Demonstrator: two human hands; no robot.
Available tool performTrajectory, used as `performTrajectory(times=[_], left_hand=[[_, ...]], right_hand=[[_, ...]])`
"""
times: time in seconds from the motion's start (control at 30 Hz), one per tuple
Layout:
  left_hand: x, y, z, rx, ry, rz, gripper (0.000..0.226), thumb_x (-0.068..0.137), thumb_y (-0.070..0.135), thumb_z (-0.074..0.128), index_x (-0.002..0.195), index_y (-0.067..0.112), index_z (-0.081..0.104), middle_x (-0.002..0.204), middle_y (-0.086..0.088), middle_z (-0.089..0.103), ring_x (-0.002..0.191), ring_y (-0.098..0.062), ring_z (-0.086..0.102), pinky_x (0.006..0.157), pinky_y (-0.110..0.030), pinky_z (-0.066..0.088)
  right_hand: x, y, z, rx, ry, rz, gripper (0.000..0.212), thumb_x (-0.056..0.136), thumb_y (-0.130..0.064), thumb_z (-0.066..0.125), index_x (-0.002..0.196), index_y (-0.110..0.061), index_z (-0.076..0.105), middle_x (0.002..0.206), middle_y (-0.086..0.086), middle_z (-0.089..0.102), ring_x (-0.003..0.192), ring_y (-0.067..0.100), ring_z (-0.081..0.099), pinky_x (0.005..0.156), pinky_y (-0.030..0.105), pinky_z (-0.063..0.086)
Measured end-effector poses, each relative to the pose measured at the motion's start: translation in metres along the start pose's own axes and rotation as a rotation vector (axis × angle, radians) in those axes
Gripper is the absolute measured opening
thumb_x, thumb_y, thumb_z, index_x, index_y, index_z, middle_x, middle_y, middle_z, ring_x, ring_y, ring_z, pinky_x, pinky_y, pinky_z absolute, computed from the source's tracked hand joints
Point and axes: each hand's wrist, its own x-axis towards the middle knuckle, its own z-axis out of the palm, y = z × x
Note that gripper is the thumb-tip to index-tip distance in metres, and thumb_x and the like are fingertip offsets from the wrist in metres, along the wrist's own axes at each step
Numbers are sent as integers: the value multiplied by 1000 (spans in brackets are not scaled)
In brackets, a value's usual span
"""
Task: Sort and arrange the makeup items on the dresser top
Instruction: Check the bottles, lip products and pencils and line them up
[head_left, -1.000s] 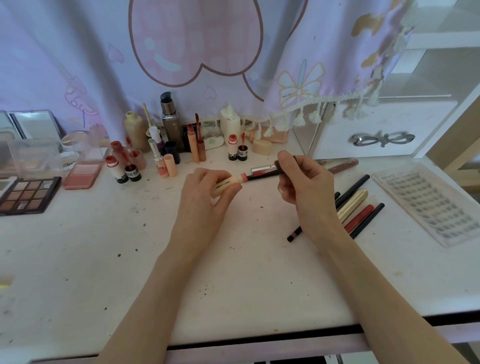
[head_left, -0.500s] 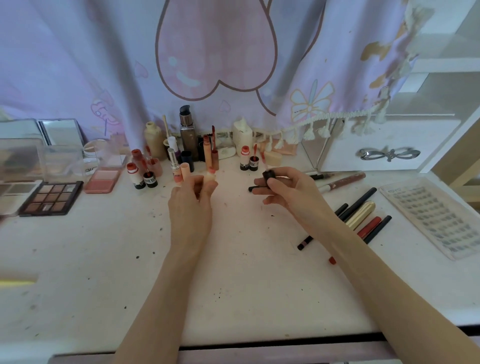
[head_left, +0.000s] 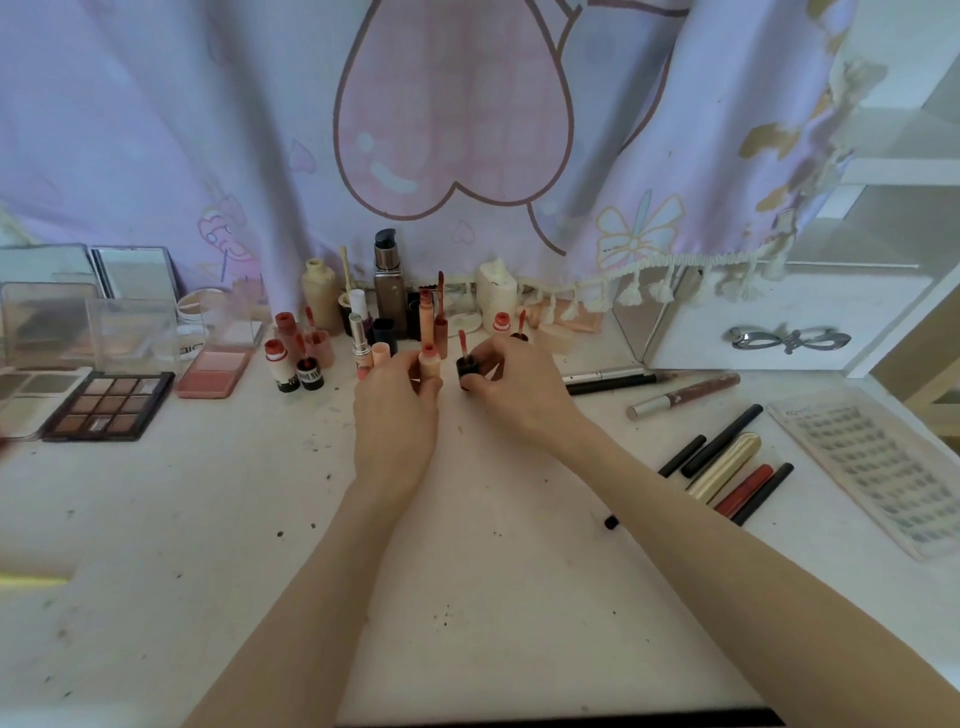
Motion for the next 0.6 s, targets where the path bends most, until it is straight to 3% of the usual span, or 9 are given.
performTrajectory(times=[0.13, 0.43, 0.6], left_hand=[[2, 0, 7, -67, 33, -23, 15, 86, 11, 57, 98, 11, 66, 94, -9, 64, 101, -28, 54, 81, -31, 42], [4, -2, 15, -47, 50, -16, 21, 85, 3, 54, 103, 11, 63, 99, -11, 63, 98, -26, 55, 77, -26, 38], [7, -5, 19, 44, 73, -6, 20, 86, 6, 52, 103, 12, 62, 104, -9, 61, 108, -27, 50, 75, -23, 32]], right_hand=[[5, -1, 7, -109, -2, 6, 20, 86, -23, 60, 103, -16, 65, 104, 3, 67, 99, 26, 57, 92, 41, 41], [13, -3, 12, -150, -1, 19, 22, 86, -26, 58, 104, -18, 67, 107, 3, 67, 100, 25, 58, 93, 42, 42], [13, -5, 14, -149, 13, 24, 22, 85, -26, 59, 103, -18, 68, 105, 2, 68, 101, 24, 59, 93, 42, 42]])
